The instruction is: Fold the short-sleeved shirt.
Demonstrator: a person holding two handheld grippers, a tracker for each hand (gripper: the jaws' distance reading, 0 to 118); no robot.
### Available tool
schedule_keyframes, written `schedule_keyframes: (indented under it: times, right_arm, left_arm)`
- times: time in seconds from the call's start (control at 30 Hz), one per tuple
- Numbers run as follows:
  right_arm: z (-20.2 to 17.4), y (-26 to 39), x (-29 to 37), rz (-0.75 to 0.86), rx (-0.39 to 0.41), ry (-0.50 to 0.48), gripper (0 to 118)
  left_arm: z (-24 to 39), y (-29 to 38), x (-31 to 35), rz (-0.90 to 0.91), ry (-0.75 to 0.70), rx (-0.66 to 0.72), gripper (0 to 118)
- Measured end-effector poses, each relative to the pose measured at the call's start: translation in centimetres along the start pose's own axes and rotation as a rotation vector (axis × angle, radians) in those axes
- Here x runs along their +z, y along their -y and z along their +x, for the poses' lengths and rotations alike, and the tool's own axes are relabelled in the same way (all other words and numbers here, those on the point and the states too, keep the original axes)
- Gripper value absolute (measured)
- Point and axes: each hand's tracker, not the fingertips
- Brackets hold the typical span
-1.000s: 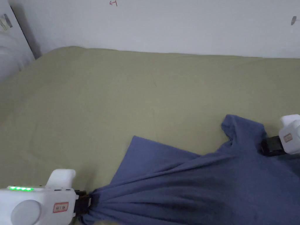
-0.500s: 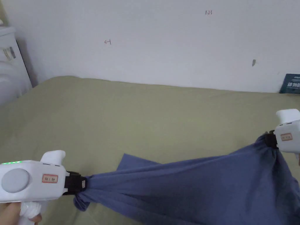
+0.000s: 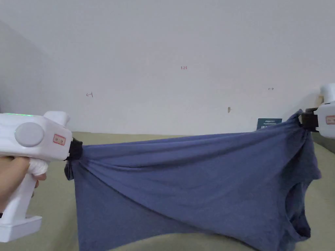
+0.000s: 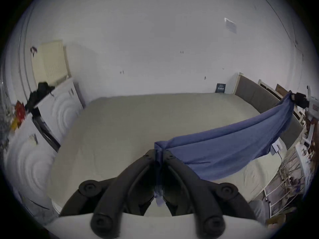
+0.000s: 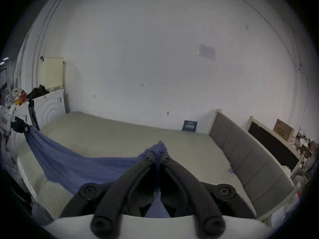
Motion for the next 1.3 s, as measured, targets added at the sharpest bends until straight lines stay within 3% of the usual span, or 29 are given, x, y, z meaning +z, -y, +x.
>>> schedule_keyframes:
  times: [0.27, 0.47, 0.57, 0.67, 1.03, 1.3]
  right_arm:
    - [1.0, -3.7, 0.9, 0.058, -0.020, 0.050, 4]
    - [0.1, -5.8, -2.0, 0.081, -0.025, 0.088, 4]
    - [-0.4, -7.3, -4.1, 0.086, -0.010, 0.111, 4]
    - [-0.2, -9.0, -6.4, 0.107, -0.050, 0.121, 4]
    - [0.1, -15.0, -16.7, 0.125, -0.018, 0.188, 4]
    - [-1.8, -15.2, -22.6, 0.141, -0.001, 0.178, 4]
  left_arm:
    - [-0.4, -4.9, 1.8, 0.031, 0.024, 0.077, 7]
    - [0.5, -7.9, 0.7, 0.053, -0.050, 0.074, 7]
    - [1.3, -9.9, -0.8, 0.068, -0.123, 0.042, 7]
    - [2.0, -12.5, -2.9, 0.088, -0.177, 0.018, 7]
    - [2.6, -21.2, -11.6, 0.133, -0.222, 0.042, 7]
    - [1.7, -21.8, -19.1, 0.161, -0.260, 0.027, 7]
